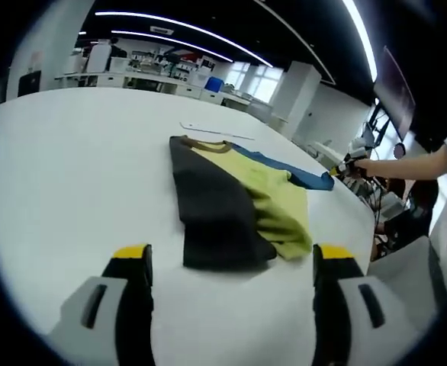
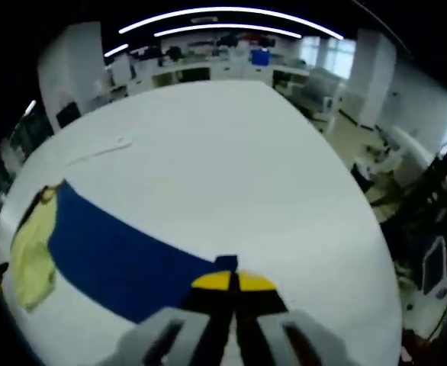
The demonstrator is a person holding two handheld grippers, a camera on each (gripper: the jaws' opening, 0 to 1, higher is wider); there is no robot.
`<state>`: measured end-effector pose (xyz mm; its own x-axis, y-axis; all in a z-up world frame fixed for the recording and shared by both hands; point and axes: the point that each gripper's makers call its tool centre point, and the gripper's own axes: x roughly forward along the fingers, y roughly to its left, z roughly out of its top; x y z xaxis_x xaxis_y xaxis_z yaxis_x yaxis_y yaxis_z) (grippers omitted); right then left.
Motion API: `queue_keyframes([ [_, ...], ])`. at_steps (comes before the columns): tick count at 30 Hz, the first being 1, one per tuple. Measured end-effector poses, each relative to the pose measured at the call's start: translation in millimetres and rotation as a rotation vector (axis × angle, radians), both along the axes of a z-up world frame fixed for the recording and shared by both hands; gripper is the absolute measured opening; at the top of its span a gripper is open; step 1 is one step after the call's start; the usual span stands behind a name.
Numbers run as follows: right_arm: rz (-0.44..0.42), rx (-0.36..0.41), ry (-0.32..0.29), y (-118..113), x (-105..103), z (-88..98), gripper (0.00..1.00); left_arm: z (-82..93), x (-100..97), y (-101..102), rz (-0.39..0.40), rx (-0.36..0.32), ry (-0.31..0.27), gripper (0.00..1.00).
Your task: Fold the garment on the visible template until the final outline fits inside the template.
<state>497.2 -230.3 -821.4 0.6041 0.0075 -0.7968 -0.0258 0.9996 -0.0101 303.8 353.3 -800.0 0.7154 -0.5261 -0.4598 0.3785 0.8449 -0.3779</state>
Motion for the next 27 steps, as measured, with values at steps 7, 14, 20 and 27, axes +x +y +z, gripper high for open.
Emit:
queue_keyframes([
  [7,0.023,0.012,-0.020,16.0,3.8,-1.9,0.00,-7.5,-1.6,-0.2,0.003,0.000,0.018,0.84],
  [14,0.055,0.020,-0.023,21.4,2.3,-8.8,0.00,-6.3,0.8,-4.4,-0.003,-0.006,0.020,0.83],
  [20,0.020,0.133,-0.065,19.5,1.0,-3.2,0.09,-8.2,1.6,-6.9,-0.013,-0.010,0.021,0.84],
  [27,-0.014,0.229,-0.087,10.0,-10.8,2.1,0.23,-9.4,2.5,-7.7,-0.015,-0.014,0.020,0.84],
])
